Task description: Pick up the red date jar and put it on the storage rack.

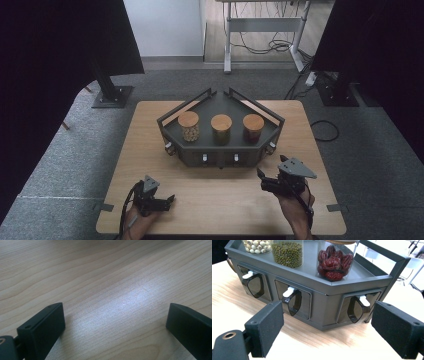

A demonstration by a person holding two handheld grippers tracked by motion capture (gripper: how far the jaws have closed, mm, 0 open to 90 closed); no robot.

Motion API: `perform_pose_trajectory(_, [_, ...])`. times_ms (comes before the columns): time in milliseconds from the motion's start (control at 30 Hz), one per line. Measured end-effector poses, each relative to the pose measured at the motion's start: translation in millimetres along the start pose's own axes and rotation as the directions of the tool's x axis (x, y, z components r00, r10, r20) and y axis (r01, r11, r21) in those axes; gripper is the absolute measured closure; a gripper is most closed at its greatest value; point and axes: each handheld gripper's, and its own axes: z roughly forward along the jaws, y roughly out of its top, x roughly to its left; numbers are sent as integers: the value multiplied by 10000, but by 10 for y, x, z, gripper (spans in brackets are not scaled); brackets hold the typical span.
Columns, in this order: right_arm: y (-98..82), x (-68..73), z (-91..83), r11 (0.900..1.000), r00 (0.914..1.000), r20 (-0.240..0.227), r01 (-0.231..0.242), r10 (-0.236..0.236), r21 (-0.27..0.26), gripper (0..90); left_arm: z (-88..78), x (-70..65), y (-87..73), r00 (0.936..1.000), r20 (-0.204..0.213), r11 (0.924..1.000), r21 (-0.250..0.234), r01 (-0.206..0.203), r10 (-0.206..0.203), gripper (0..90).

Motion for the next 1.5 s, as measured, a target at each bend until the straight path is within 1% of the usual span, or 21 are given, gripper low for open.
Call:
perform_pose_trajectory(300, [-73,9,-54,9999,10000,37,-16,15,136,104,0,-1,0,10000,-5,10000,2,2,-2,19])
perform_pose_trajectory(567, [-132,16,-59,9994,9999,112,-5,1,341,103,-1,-2,0,10000,-10,10000,0,9,-9,19])
perform_pose_trajectory(833, [-217,-2,-32,9982,9997,168,-204,195,570,103,-1,-2,0,10000,-10,10000,1,11,-11,19])
perform_pose_trajectory(1033, [-261,-1,-7,9971,9996,152,-245,235,719,103,-1,-2,-1,10000,-10,10000,-1,11,-11,19])
perform_pose_trajectory(1500, [-400,-15,88,9908,9985,380,-427,381,1287,103,-1,-2,0,10000,-9,10000,4,7,-7,19])
